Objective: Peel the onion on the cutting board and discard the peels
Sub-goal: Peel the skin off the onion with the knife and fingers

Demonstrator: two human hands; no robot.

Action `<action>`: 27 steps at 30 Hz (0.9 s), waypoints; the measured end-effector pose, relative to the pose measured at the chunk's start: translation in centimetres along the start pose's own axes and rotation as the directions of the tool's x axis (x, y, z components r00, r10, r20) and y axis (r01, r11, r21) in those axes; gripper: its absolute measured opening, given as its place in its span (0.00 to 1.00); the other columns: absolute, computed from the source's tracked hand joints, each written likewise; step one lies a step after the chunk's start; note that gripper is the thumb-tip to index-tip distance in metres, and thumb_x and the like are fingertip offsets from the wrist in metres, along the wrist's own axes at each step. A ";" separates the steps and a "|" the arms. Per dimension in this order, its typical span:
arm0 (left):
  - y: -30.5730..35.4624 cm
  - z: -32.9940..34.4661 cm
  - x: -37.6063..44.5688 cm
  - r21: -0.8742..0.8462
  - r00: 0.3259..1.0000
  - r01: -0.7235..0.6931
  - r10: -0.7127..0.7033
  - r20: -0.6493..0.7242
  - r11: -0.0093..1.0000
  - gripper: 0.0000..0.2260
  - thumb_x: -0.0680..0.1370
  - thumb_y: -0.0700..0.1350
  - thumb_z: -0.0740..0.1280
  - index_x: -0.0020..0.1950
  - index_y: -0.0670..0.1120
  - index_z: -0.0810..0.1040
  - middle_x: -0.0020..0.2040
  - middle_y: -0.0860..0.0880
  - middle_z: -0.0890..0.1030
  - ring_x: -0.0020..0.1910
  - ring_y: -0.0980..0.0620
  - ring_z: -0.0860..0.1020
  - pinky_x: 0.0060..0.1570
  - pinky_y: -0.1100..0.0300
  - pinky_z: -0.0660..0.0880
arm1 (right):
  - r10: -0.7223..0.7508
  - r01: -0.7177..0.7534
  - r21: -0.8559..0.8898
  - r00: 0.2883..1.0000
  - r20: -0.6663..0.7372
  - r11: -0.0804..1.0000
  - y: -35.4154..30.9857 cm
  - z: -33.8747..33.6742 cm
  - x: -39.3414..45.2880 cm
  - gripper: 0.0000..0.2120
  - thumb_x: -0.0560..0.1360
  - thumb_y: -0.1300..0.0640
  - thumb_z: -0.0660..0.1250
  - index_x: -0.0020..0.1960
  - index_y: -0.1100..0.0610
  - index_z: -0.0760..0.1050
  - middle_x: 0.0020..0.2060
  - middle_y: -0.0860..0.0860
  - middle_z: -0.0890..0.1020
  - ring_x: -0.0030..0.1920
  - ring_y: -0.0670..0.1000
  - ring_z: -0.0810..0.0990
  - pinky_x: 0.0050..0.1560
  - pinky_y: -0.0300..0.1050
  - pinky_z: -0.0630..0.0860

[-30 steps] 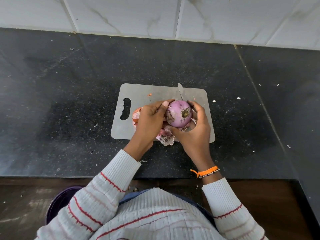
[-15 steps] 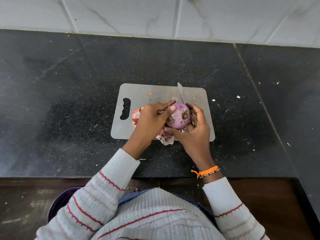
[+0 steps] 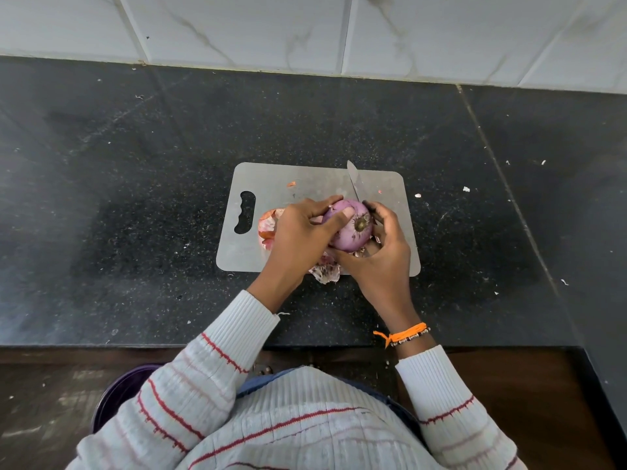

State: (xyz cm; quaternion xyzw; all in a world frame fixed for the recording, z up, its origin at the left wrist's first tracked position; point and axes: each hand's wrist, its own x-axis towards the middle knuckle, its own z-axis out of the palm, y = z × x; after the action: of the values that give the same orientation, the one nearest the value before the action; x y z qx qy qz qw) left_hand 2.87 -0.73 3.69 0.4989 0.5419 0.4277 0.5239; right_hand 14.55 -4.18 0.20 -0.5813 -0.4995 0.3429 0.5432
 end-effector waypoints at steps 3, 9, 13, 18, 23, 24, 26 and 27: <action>-0.3 -0.4 0.6 0.025 1.000 -0.004 0.005 -0.013 1.000 0.10 0.77 0.45 0.66 0.47 0.40 0.83 0.46 0.40 0.83 0.47 0.39 0.81 0.48 0.41 0.78 | 0.000 0.001 -0.025 1.000 0.016 1.000 0.1 0.0 0.0 0.37 0.58 0.57 0.82 0.62 0.48 0.69 0.60 0.50 0.76 0.62 0.48 0.76 0.57 0.48 0.78; -0.2 0.2 0.1 0.012 1.000 0.009 -0.009 0.006 1.000 0.13 0.75 0.50 0.69 0.55 0.45 0.81 0.51 0.44 0.82 0.50 0.47 0.81 0.52 0.47 0.79 | 0.017 -0.017 -0.023 1.000 -0.006 1.000 -0.2 0.1 0.1 0.37 0.56 0.49 0.78 0.62 0.46 0.69 0.59 0.50 0.77 0.59 0.48 0.78 0.55 0.49 0.79; -0.1 0.2 0.1 0.099 0.998 -0.045 0.041 0.041 0.994 0.18 0.71 0.47 0.73 0.60 0.46 0.79 0.53 0.45 0.80 0.52 0.49 0.80 0.53 0.53 0.79 | 0.036 -0.036 -0.022 0.999 -0.014 0.999 -0.1 0.1 0.1 0.36 0.54 0.47 0.77 0.61 0.46 0.69 0.57 0.50 0.78 0.58 0.49 0.79 0.55 0.48 0.79; 0.3 -0.5 0.2 -0.044 0.995 0.029 -0.024 0.101 0.999 0.13 0.78 0.40 0.64 0.61 0.41 0.77 0.50 0.48 0.81 0.55 0.49 0.80 0.54 0.54 0.78 | 0.132 -0.137 0.111 0.990 0.055 0.984 0.0 -0.5 0.3 0.35 0.56 0.60 0.81 0.59 0.48 0.71 0.56 0.48 0.79 0.57 0.46 0.79 0.52 0.41 0.78; 0.3 -0.6 -0.1 -0.068 0.982 0.114 -0.102 0.161 0.991 0.14 0.79 0.47 0.62 0.62 0.45 0.77 0.51 0.46 0.83 0.52 0.49 0.82 0.52 0.55 0.79 | 0.133 -0.135 0.123 0.991 0.031 0.983 0.1 -0.3 0.4 0.33 0.58 0.58 0.81 0.59 0.48 0.71 0.57 0.51 0.79 0.58 0.48 0.79 0.54 0.43 0.79; 0.3 -0.4 -0.2 -0.061 0.981 0.112 -0.101 0.165 0.992 0.16 0.77 0.48 0.67 0.64 0.45 0.76 0.53 0.47 0.83 0.52 0.50 0.81 0.52 0.55 0.79 | 0.130 -0.131 0.118 0.991 0.019 0.984 0.1 -0.2 0.4 0.34 0.57 0.56 0.80 0.60 0.49 0.71 0.57 0.50 0.79 0.57 0.48 0.79 0.54 0.44 0.79; 0.1 -0.1 -0.4 -0.038 0.991 0.059 -0.054 0.123 0.998 0.22 0.71 0.46 0.73 0.64 0.45 0.76 0.54 0.48 0.82 0.52 0.53 0.81 0.53 0.54 0.79 | 0.125 -0.124 0.113 0.992 0.006 0.986 0.0 -0.1 0.4 0.34 0.58 0.56 0.80 0.61 0.50 0.71 0.56 0.50 0.79 0.56 0.48 0.80 0.54 0.46 0.79; 0.1 0.0 -0.4 -0.037 0.994 0.038 -0.034 0.103 0.999 0.22 0.70 0.45 0.74 0.63 0.44 0.77 0.54 0.48 0.83 0.52 0.53 0.81 0.53 0.55 0.79 | 0.121 -0.121 0.107 0.993 0.009 0.987 0.0 -0.1 0.4 0.34 0.58 0.56 0.80 0.61 0.50 0.71 0.56 0.50 0.79 0.56 0.48 0.80 0.54 0.46 0.79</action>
State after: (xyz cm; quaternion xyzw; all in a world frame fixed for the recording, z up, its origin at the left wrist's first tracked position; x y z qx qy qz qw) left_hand 2.86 -1.08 3.80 0.5001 0.5149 0.4023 0.5683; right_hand 14.72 -3.77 0.26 -0.5801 -0.4446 0.4024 0.5513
